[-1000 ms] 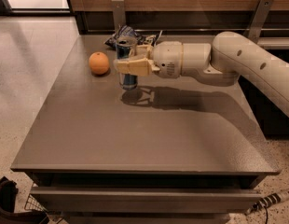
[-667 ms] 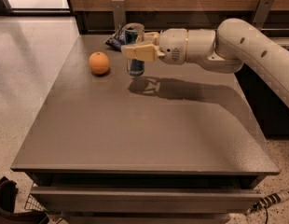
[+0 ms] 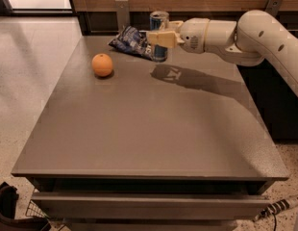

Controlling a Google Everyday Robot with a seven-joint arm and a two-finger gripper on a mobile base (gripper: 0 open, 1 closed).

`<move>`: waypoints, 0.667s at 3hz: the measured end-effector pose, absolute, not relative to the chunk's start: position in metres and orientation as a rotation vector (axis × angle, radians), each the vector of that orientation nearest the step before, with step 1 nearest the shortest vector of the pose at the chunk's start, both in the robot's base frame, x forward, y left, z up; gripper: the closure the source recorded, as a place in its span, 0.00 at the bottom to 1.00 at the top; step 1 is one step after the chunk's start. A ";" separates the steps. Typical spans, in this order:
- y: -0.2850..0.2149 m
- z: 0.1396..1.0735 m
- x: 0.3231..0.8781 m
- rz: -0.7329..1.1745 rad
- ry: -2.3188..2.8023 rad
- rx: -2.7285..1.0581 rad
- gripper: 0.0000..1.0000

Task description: Move redbull can near blue chip bag

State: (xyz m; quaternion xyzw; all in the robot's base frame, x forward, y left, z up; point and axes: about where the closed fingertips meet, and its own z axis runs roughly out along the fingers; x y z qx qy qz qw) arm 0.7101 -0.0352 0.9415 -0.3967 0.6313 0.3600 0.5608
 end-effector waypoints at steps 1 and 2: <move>-0.057 0.947 0.738 0.780 1.503 -0.865 1.00; -0.074 0.954 0.765 0.713 1.518 -0.799 1.00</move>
Offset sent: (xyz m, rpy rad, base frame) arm 0.0932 -0.0702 0.0256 0.0062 -0.0445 -0.3056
